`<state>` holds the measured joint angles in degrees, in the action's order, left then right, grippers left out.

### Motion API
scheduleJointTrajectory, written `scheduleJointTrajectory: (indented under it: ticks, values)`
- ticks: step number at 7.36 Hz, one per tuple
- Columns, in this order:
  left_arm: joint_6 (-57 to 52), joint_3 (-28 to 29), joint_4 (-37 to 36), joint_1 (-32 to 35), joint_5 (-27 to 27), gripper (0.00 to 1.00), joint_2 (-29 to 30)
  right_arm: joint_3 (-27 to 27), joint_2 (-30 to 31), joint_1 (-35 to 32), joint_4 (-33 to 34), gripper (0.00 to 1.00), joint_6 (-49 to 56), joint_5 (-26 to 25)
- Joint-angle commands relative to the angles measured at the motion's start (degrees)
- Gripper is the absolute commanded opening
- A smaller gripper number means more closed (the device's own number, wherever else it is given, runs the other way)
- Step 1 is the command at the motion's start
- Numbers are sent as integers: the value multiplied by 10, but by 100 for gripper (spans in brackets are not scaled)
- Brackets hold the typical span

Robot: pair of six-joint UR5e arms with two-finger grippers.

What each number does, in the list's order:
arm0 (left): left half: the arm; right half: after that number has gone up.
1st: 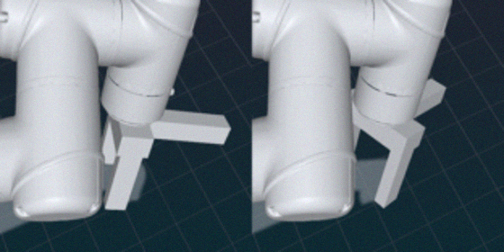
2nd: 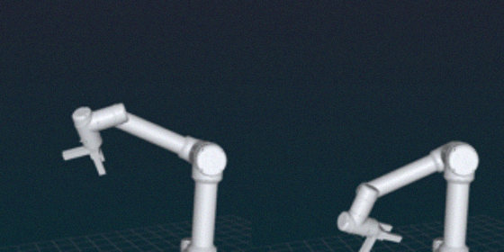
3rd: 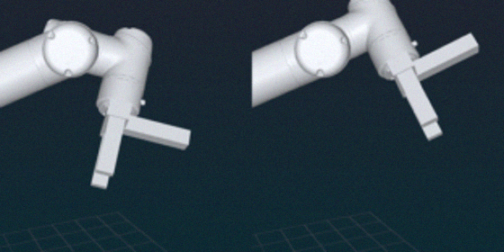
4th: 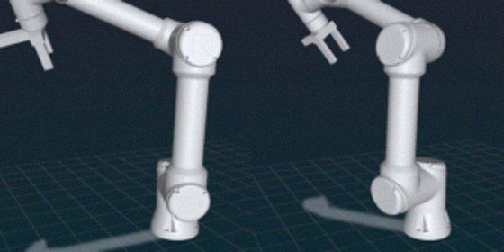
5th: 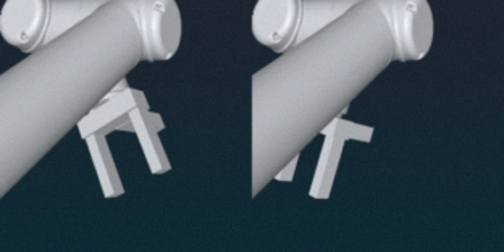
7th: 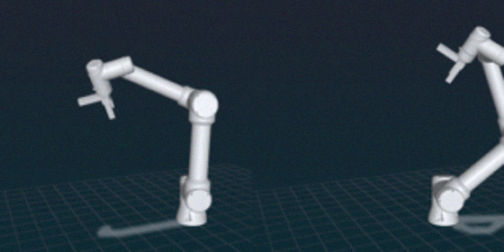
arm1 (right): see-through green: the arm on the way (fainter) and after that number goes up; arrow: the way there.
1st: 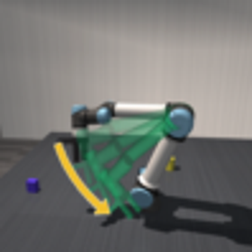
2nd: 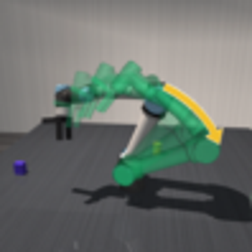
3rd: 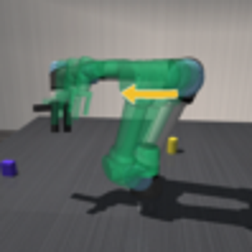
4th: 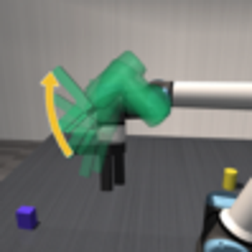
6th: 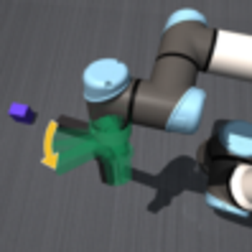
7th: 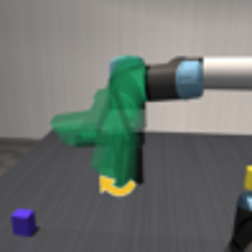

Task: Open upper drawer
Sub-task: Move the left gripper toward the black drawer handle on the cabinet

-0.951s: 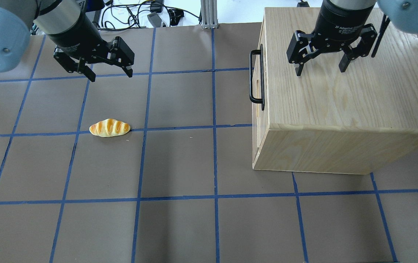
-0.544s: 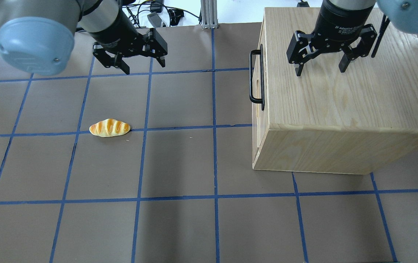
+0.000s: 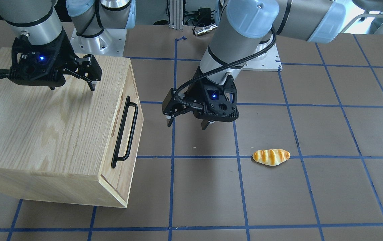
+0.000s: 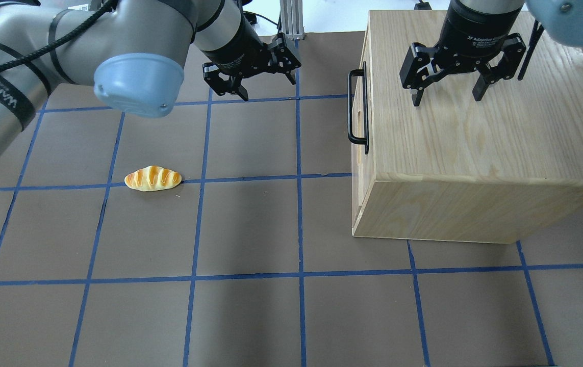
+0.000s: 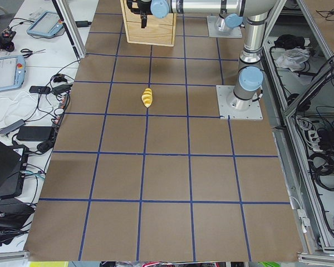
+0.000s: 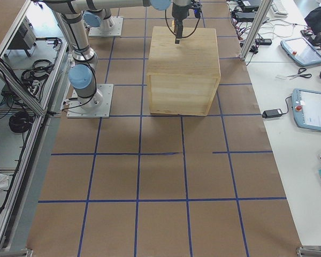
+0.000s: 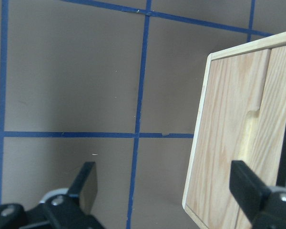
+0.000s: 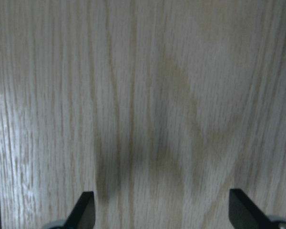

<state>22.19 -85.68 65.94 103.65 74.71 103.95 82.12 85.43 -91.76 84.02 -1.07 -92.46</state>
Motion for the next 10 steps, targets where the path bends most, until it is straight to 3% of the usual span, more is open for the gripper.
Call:
scheduleJointTrajectory:
  ticks: [1, 10]
  values:
    - [30, 4, -30, 29, -7, 100, 25, 1, 0, 0, 0, 100, -1, 0]
    - [88, 4, -87, 81, -7, 100, 67, 0, 0, 0, 0, 100, -1, 0]
